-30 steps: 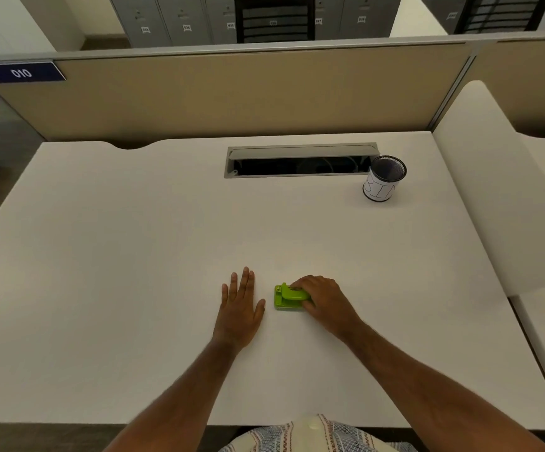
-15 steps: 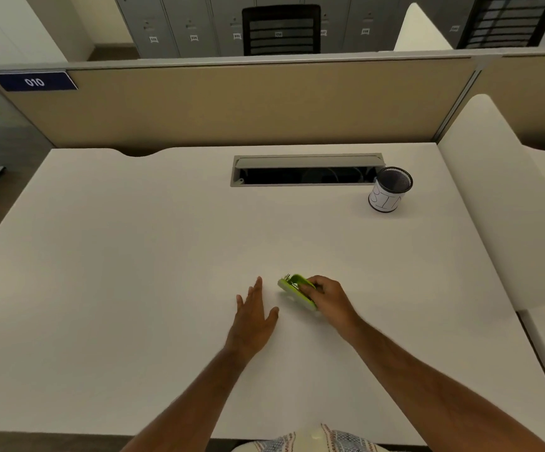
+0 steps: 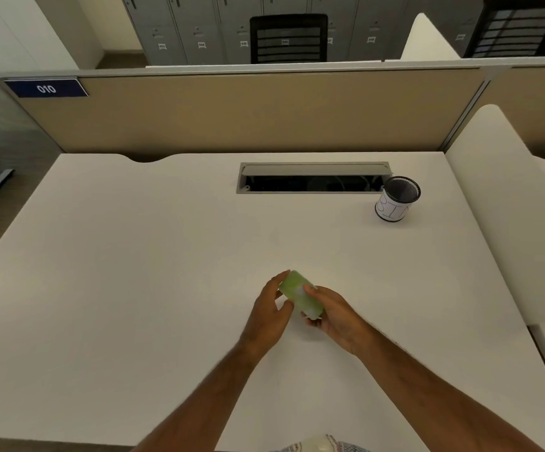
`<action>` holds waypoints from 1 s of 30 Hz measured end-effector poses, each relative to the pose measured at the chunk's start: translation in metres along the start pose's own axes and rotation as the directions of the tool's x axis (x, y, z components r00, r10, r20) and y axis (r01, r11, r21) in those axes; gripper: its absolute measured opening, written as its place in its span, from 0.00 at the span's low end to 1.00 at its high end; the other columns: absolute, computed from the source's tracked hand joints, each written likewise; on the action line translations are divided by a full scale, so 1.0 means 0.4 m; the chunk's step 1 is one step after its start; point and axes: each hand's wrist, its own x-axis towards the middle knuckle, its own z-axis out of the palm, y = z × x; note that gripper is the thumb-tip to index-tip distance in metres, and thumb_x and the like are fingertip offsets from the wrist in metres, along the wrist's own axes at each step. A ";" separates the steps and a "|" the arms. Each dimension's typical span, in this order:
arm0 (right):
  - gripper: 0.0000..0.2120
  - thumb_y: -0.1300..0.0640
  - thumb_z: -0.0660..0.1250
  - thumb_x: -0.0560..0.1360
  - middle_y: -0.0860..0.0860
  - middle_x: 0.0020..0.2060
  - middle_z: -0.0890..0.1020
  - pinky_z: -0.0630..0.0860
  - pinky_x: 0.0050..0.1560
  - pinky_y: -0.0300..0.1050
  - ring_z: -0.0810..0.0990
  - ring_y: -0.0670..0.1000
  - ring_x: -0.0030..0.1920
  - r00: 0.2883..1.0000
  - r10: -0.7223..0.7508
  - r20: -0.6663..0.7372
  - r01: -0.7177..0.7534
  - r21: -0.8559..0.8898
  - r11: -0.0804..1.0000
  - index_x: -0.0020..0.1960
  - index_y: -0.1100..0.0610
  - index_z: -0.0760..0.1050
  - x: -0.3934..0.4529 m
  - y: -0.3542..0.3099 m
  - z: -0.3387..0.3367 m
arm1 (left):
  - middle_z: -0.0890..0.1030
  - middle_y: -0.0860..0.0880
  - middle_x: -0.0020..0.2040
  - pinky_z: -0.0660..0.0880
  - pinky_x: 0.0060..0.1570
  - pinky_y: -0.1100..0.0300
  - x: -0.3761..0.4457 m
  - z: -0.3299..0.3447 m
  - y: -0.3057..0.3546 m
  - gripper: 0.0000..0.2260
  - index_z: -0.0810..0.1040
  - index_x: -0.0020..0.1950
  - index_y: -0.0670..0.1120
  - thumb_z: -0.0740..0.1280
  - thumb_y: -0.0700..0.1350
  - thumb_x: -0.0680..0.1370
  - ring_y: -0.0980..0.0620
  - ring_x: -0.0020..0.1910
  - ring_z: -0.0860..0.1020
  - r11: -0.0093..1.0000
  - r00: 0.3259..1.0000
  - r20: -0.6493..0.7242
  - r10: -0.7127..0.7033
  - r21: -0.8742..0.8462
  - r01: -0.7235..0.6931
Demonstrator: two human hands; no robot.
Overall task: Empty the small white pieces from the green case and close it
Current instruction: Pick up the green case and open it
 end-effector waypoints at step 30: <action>0.22 0.40 0.69 0.78 0.58 0.44 0.84 0.75 0.42 0.48 0.80 0.55 0.41 0.989 -0.030 0.144 0.073 -0.302 0.951 0.54 0.59 0.80 -0.064 -0.112 -0.008 | 0.87 0.50 0.64 0.82 0.66 0.51 -0.007 -0.061 0.067 0.21 0.83 0.68 0.48 0.80 0.41 0.76 0.51 0.63 0.86 0.970 0.981 0.191 0.030 -0.244 0.018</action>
